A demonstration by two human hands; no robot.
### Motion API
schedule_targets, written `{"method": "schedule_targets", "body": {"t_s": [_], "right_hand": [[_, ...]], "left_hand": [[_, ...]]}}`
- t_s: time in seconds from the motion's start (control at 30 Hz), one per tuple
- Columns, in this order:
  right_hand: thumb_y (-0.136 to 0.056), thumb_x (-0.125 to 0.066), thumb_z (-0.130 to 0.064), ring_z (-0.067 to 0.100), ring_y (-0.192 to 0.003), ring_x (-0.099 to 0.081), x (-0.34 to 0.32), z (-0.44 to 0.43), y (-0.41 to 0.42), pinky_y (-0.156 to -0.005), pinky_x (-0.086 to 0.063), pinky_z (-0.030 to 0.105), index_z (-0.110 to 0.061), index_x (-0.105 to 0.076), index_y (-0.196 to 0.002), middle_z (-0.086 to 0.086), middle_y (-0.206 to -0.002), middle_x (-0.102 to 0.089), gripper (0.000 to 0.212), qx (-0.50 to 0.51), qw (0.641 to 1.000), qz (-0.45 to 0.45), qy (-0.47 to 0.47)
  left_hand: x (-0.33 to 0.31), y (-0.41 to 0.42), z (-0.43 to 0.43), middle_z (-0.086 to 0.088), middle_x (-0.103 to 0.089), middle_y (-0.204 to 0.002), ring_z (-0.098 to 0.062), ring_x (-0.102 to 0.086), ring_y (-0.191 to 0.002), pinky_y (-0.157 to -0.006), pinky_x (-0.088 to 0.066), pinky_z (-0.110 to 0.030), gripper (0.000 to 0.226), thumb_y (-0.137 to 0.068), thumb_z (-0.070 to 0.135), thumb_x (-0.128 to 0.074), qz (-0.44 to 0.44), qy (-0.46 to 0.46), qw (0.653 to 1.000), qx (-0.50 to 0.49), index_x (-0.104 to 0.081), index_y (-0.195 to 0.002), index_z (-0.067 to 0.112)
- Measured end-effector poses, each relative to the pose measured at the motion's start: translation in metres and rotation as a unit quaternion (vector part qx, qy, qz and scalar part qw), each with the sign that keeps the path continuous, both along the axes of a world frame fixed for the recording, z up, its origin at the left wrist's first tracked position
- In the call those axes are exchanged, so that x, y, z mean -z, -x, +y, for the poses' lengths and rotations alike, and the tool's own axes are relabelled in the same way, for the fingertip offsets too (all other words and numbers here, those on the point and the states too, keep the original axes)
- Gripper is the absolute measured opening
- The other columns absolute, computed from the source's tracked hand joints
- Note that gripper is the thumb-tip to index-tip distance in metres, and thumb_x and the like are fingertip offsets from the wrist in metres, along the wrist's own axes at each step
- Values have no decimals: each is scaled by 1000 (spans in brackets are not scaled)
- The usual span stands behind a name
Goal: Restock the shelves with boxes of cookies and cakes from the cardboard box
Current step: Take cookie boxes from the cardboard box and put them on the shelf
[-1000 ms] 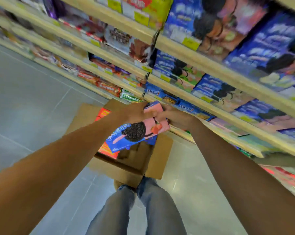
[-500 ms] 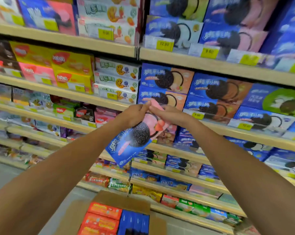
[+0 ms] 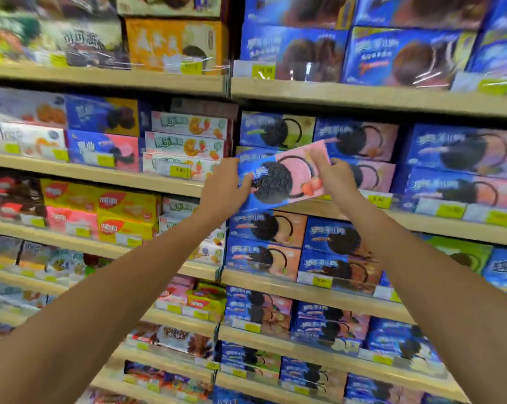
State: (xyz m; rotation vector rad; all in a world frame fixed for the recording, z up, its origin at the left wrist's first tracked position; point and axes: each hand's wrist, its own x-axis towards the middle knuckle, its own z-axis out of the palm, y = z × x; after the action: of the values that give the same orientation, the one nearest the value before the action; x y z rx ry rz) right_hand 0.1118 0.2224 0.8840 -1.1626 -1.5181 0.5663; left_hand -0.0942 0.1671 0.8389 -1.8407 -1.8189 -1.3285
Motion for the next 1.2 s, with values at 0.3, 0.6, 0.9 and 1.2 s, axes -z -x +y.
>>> {"method": "schedule_targets", "body": {"t_s": [0.3, 0.6, 0.9, 1.2], "right_hand": [[-94, -50, -45, 29, -113, -51, -34, 45, -30, -86, -34, 30, -4, -40, -129, 15, -127, -54, 55, 69, 983, 164, -39], [-98, -40, -31, 35, -121, -38, -51, 90, -88, -92, -33, 39, 1, -55, -115, 23, -127, -46, 39, 217, 967, -34, -130], [-99, -41, -29, 41, -102, -57, -48, 123, -120, -68, -36, 37, -4, -59, -113, 24, -110, -62, 33, 289, 947, -34, -136], [-79, -52, -1, 41, -113, -51, -33, 144, -112, -86, -47, 42, -7, -52, -126, 17, -139, -35, 48, 225, 962, -111, -106]], "left_hand": [[-46, -22, 49, -3, -51, -123, -21, -52, -112, -92, -42, -35, 41, -97, 23, -50, -260, 113, 942, 178, -41, -133, 7], [-64, -80, 123, -5, -36, -147, -24, -44, -130, -104, -39, -35, 54, -92, 8, -53, -405, 94, 869, 268, -31, -141, 13], [-77, -124, 164, -10, -35, -149, -31, -48, -125, -73, -47, -30, 56, -94, -9, -40, -375, 132, 872, 286, -24, -145, 5], [-80, -129, 187, -10, -58, -116, -21, -51, -80, -66, -41, -31, 62, -91, -5, -42, -335, 175, 884, 274, -30, -147, 19]]}}
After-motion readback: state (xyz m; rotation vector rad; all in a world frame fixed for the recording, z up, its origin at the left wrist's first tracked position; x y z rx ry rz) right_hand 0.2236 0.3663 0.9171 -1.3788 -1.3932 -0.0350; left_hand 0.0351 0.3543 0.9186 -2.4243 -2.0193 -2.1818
